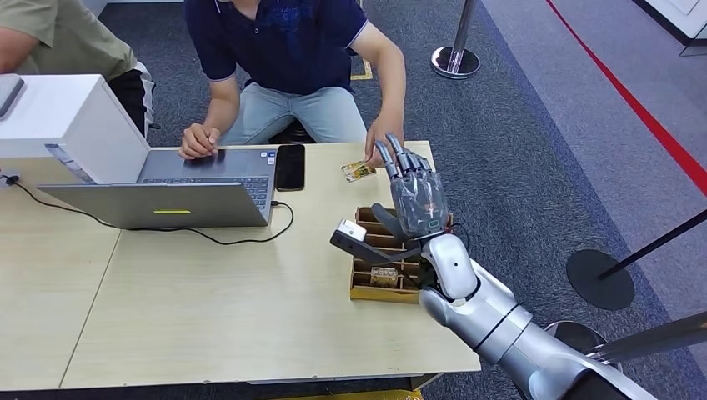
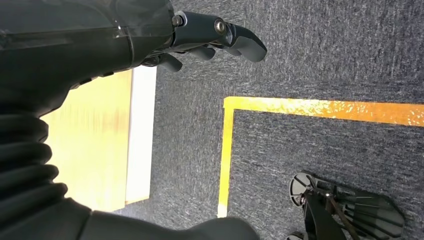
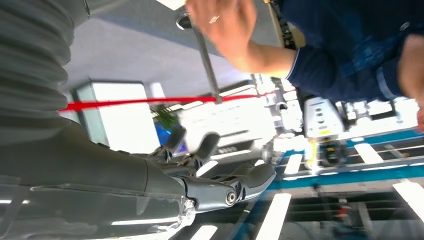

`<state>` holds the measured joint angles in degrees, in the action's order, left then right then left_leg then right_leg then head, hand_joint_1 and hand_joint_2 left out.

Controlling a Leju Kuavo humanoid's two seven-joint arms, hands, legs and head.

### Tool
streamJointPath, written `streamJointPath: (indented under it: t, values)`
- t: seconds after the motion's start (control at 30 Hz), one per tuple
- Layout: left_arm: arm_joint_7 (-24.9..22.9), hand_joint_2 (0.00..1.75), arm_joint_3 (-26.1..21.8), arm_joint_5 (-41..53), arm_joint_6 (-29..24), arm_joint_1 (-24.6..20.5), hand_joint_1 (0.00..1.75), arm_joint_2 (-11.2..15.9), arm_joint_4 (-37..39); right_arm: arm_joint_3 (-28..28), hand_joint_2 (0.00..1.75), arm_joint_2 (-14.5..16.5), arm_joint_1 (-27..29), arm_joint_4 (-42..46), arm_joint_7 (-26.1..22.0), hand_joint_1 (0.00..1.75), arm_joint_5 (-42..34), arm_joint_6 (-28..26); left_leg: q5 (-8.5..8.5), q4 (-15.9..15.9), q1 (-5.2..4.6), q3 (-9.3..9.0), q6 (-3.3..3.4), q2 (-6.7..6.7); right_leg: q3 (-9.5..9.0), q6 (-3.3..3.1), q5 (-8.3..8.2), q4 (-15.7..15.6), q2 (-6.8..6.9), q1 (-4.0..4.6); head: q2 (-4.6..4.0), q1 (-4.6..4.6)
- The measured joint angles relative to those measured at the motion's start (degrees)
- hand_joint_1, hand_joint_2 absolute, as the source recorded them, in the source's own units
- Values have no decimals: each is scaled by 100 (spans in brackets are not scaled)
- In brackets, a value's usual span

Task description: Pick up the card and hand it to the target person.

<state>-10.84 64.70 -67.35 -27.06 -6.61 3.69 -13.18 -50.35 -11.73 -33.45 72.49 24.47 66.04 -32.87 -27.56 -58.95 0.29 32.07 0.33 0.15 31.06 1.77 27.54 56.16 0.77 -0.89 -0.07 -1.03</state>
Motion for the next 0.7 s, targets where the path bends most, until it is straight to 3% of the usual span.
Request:
streamJointPath:
  t: [0.2, 0.47, 0.7]
  values:
    - [34, 0, 0, -28, -50, 26, 0, 3, 0, 645, 175, -378, 278, 184, -241, 0, -1496, -625, -1, -2, -3, -1, 1, -1, -1, 0, 0, -2, -1, -2, 0, -1]
    - [120, 0, -2, -68, -97, 55, 0, 15, 0, 2625, 175, -569, 1167, 532, -2216, 0, -4760, -658, -1, -2, -2, -1, 1, -4, 1, 0, 0, -4, 3, -1, 0, 1]
    - [180, 0, -2, -108, -98, 71, 0, 36, 0, 4478, 175, -650, 1906, 289, -3532, 0, -7598, -651, -4, -2, -4, 3, 3, -7, 2, 1, 0, -5, 8, -2, 0, -1]
